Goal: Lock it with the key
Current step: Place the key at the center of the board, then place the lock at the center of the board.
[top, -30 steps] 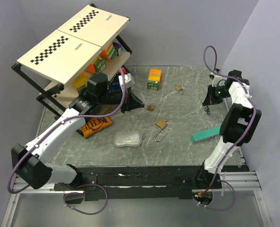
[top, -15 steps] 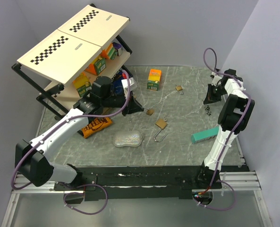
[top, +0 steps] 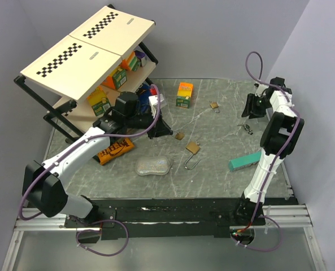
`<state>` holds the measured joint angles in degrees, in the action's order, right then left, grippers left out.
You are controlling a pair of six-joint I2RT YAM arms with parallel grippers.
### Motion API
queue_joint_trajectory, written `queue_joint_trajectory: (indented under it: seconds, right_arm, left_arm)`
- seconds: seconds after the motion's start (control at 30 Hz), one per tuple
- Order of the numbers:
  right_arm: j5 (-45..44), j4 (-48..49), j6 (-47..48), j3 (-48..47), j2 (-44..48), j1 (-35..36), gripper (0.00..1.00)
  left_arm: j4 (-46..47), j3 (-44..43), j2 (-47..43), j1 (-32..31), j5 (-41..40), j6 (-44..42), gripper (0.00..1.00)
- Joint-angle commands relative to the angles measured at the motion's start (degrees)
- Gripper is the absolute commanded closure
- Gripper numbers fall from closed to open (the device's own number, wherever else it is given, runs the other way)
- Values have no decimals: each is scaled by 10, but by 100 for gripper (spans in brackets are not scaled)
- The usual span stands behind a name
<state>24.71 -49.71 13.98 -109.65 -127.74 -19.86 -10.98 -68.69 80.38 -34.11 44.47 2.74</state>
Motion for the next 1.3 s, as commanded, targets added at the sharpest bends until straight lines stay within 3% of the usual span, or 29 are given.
queue_joint_trajectory:
  seconds: [0.0, 0.03, 0.1, 0.13, 0.23, 0.47, 0.67, 0.93, 1.07, 1.27]
  right_arm:
    - [31, -6, 18, -18, 76, 9, 40]
    - [46, 0, 24, -7, 97, 14, 27]
    - [89, 27, 39, 44, 171, 20, 16]
    - [102, 35, 45, 64, 199, 31, 3]
    - [144, 54, 78, 144, 307, 57, 1]
    - [209, 109, 164, 357, 569, 204, 1]
    - [177, 177, 183, 470, 692, 362, 2]
    - [82, 219, 208, 523, 728, 466, 16]
    - [59, 233, 222, 530, 726, 478, 19]
    - [39, 240, 235, 524, 714, 487, 35]
  left_arm:
    - [26, -22, 9, -3, -2, 30, 99]
    - [28, -29, 14, -3, 1, 47, 99]
    - [34, -34, 28, -3, 4, 73, 99]
    - [40, -37, 32, -3, 4, 104, 99]
    - [60, -43, 52, -3, 4, 181, 99]
    - [95, -43, 73, -9, 15, 262, 99]
    - [124, -37, 80, -13, 45, 326, 99]
    - [128, -31, 72, -29, 42, 330, 99]
    - [132, -27, 66, -32, 45, 332, 99]
    - [135, -22, 63, -34, 46, 333, 99]
